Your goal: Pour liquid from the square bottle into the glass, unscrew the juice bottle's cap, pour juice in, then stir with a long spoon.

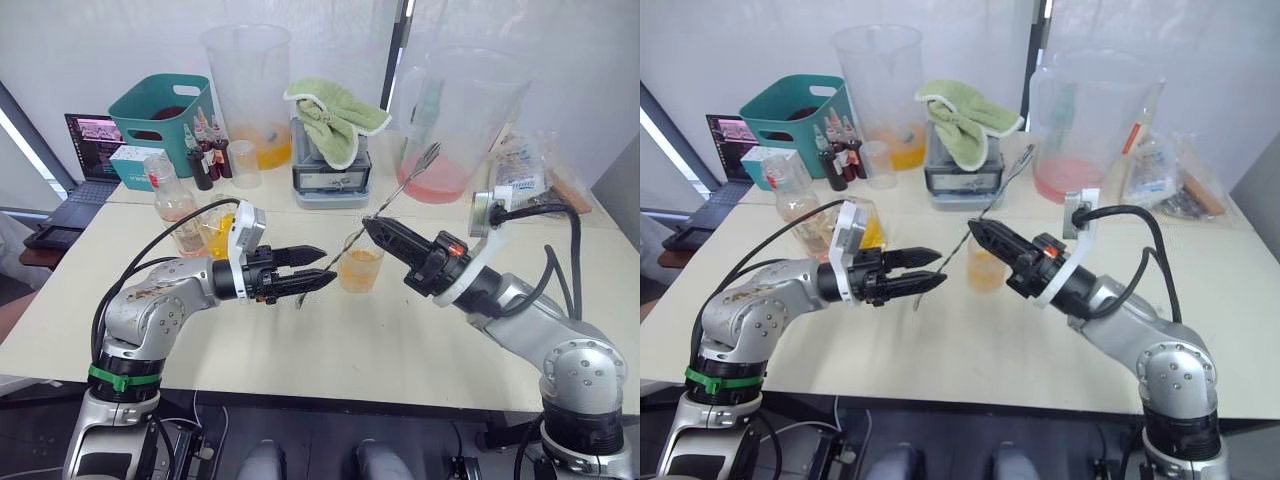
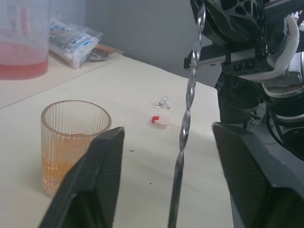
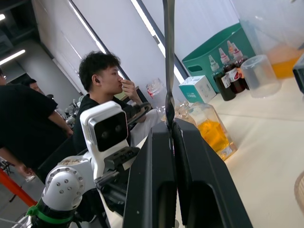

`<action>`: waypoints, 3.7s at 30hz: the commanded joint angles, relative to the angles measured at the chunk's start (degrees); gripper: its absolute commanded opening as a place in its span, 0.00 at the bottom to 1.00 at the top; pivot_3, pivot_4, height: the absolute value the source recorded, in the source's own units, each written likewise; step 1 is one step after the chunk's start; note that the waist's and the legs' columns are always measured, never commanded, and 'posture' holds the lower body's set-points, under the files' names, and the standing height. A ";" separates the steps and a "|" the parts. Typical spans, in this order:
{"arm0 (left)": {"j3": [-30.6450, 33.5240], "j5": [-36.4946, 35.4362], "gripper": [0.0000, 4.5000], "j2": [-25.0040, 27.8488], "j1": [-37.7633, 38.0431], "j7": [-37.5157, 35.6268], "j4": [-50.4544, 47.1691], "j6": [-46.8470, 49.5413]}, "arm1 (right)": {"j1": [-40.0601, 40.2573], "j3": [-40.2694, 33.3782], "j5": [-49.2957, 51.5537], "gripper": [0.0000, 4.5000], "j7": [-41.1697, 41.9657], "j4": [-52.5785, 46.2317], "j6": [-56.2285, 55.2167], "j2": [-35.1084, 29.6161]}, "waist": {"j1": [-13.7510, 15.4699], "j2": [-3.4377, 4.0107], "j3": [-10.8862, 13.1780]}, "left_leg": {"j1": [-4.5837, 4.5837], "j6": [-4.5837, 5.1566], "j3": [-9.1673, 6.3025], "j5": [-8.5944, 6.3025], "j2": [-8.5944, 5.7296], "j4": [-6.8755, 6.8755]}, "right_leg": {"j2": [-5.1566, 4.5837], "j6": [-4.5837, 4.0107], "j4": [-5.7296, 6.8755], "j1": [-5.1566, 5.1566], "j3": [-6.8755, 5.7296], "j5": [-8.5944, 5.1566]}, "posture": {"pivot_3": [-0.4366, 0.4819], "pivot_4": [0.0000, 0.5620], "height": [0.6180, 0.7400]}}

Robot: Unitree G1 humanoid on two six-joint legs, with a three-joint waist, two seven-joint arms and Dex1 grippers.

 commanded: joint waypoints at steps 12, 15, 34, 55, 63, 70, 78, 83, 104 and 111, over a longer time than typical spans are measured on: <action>1.01 5.64 1.00 4.95 7.48 -1.69 -1.92 -8.68 | -18.13 -1.02 -11.73 0.00 6.05 10.22 3.98 -13.20 | 0.41 0.01 0.02 | -0.14 0.00 0.08 0.00 -0.02 -0.08 | -0.07 -0.02 -0.01 -0.22 0.01 0.01 | 0.48 0.27 1.00; 0.57 6.77 1.00 5.00 8.01 -1.62 -1.69 -10.01 | -18.32 1.55 -16.95 0.00 8.89 11.43 4.77 -13.48 | 0.31 0.01 0.02 | -0.15 0.00 0.12 0.00 -0.02 -0.08 | -0.09 -0.02 -0.04 -0.23 0.02 0.01 | 0.48 0.27 1.00; 0.02 8.68 1.00 4.41 7.47 -1.21 -0.90 -11.20 | -19.85 8.82 -39.57 0.00 19.56 22.86 1.34 -4.75 | 0.15 0.01 0.02 | -0.48 0.00 0.12 0.00 -0.01 -0.04 | -0.09 -0.06 0.11 -0.66 0.00 0.05 | 0.48 0.27 1.00; 0.02 8.30 1.00 4.64 8.11 -1.19 -2.19 -11.14 | -23.03 5.00 -39.68 0.00 25.49 13.66 14.13 -8.31 | 0.12 0.01 0.02 | -0.51 0.00 0.06 0.00 -0.05 -0.04 | -0.13 -0.06 0.21 -0.70 -0.05 0.06 | 0.48 0.27 1.00; 0.34 8.33 1.00 4.86 8.17 -1.20 -1.94 -11.19 | -24.87 4.63 -41.66 0.00 25.22 15.46 13.47 -7.35 | 0.11 0.01 0.02 | -0.51 0.00 0.06 0.00 -0.08 -0.04 | -0.14 -0.06 0.29 -0.72 -0.05 0.06 | 0.48 0.27 1.00; 0.32 8.31 1.00 4.82 8.14 -1.15 -1.82 -11.13 | -24.18 5.50 -44.69 0.00 26.40 16.31 13.13 -8.46 | 0.09 0.01 0.02 | -0.49 0.00 0.06 0.00 -0.10 -0.03 | -0.15 -0.06 0.40 -0.73 -0.06 0.06 | 0.48 0.27 1.00; 0.44 8.35 1.00 5.06 8.36 -1.16 -1.82 -11.05 | -24.61 4.95 -43.86 0.00 28.59 14.88 15.25 -9.34 | 0.03 0.01 0.02 | -0.49 0.00 0.06 0.00 -0.10 -0.03 | -0.15 -0.06 0.43 -0.74 -0.06 0.06 | 0.48 0.27 1.00; 0.58 8.28 1.00 5.09 8.58 -1.00 -2.05 -11.03 | -25.30 4.01 -42.16 0.00 28.33 14.44 17.25 -7.75 | 0.01 0.01 0.02 | -0.47 0.00 0.06 0.00 -0.10 -0.03 | -0.15 -0.06 0.47 -0.74 -0.06 0.06 | 0.48 0.27 1.00; 0.44 8.08 1.00 5.12 8.38 -0.72 -2.41 -10.55 | -26.50 5.75 -47.98 0.00 32.30 18.39 12.77 -7.51 | -0.10 0.02 0.02 | -0.44 0.00 0.03 0.00 -0.14 -0.01 | -0.16 -0.07 0.64 -0.77 -0.07 0.07 | 0.48 0.27 1.00; 0.37 7.99 1.00 5.01 8.48 -0.67 -2.48 -10.41 | -27.17 4.34 -40.78 0.00 35.45 12.79 18.92 -8.82 | -0.20 0.02 0.02 | -0.43 0.00 0.01 0.00 -0.12 -0.01 | -0.16 -0.07 0.67 -0.77 -0.08 0.07 | 0.48 0.27 1.00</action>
